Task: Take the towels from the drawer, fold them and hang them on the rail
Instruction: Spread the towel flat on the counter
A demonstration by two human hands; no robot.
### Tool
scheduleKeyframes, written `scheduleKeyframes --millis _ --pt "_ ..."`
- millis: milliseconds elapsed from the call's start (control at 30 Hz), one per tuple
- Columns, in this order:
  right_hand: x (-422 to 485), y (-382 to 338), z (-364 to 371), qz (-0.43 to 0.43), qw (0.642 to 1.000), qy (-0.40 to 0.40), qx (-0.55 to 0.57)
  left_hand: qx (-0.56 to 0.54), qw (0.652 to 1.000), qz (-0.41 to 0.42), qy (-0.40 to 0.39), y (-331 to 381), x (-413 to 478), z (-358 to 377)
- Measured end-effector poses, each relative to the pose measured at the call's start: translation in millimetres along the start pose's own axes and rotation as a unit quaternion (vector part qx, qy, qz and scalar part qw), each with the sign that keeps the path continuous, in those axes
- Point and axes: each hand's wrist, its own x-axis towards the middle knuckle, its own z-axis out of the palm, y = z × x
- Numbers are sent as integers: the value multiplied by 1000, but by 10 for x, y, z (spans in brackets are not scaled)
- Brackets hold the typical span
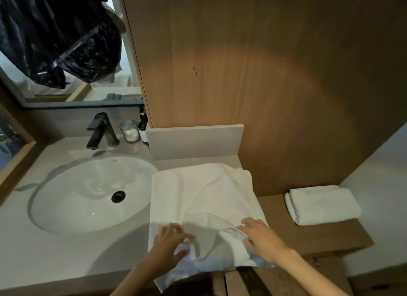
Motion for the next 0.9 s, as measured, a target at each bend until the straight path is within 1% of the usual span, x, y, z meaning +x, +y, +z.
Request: scheduleKeyframes --millis 100,200,467,567,633,700,733,800,833,900 --pt "23 -25 43 -1 1000 2 -28 -14 998 17 55 43 26 39" --pt "126 -8 -14 13 1000 9 -24 -18 993 38 106 -22 219 30" --pt "511 133 -191 45 998 40 16 -37 992 39 113 -139 788 -206" --pt "613 198 -180 54 993 55 88 -49 991 35 121 -144 926 -253" --pt "655 223 -172 69 984 40 157 -73 990 26 120 -138 989 -302" --pt "671 194 -167 74 976 36 200 -105 985 14 134 -134 996 -326" --pt "670 145 -171 67 975 60 205 -116 983 1 145 -115 954 -332" --pt "670 -46 -193 32 975 156 157 -116 975 -15 190 -58 790 -338" --pt "680 -194 -205 -2 970 211 124 -111 969 -19 218 -42 689 -329" --pt "735 -514 -213 -78 946 301 95 -104 958 -54 262 -17 469 -316"
